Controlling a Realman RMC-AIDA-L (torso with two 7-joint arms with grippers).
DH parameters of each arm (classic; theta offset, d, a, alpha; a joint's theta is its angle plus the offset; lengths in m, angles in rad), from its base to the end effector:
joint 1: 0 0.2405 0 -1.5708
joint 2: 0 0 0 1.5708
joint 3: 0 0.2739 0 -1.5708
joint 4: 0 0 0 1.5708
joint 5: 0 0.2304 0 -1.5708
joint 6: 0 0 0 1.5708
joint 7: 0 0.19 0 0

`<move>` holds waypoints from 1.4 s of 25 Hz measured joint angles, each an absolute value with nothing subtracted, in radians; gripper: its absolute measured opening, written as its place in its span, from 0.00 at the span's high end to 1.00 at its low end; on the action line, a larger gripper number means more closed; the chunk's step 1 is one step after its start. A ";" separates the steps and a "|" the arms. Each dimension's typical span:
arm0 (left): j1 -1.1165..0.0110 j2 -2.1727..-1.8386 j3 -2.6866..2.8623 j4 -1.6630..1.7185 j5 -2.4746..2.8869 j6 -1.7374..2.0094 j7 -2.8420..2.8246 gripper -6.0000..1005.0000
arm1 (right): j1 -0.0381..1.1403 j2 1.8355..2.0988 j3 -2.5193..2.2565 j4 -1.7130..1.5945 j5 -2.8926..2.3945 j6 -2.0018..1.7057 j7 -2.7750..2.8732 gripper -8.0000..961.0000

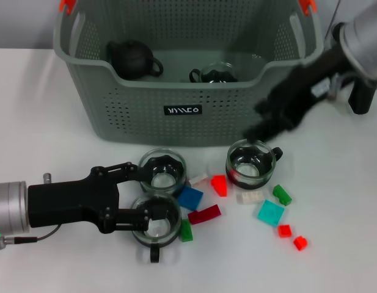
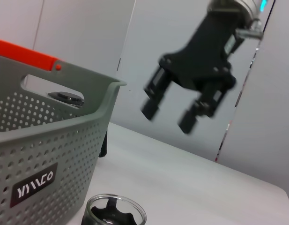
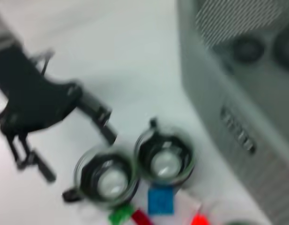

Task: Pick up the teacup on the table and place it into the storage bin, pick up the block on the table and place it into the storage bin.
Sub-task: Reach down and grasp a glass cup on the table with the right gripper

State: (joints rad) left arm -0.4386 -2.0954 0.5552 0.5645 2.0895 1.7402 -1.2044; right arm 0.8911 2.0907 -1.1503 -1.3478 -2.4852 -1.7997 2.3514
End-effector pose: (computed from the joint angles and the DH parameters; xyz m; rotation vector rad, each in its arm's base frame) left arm -0.2918 0.3056 -0.0594 -2.7790 -0.6186 -0.8593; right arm 0.0944 0.4084 -0.0234 -2.8949 0.5436 -0.3382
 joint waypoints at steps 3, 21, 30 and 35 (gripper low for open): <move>-0.439 -2.095 0.555 0.565 2.089 1.741 -1.207 0.13 | 0.882 2.093 -1.212 -1.347 -2.516 -1.817 2.362 0.34; -0.437 -2.097 0.555 0.565 2.089 1.732 -1.204 0.13 | 0.891 2.100 -1.486 -1.110 -2.563 -1.536 2.429 0.34; -0.438 -2.097 0.555 0.565 2.089 1.727 -1.203 0.13 | 0.904 2.101 -1.562 -1.053 -2.563 -1.465 2.441 0.27; -0.437 -2.097 0.555 0.565 2.089 1.722 -1.203 0.13 | 0.906 2.102 -1.569 -1.038 -2.563 -1.445 2.442 0.11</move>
State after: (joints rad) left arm -0.4372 -2.0970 0.5553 0.5645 2.0892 1.7222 -1.2027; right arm 0.9058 2.1016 -1.5692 -1.0384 -2.5633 -1.4447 2.4420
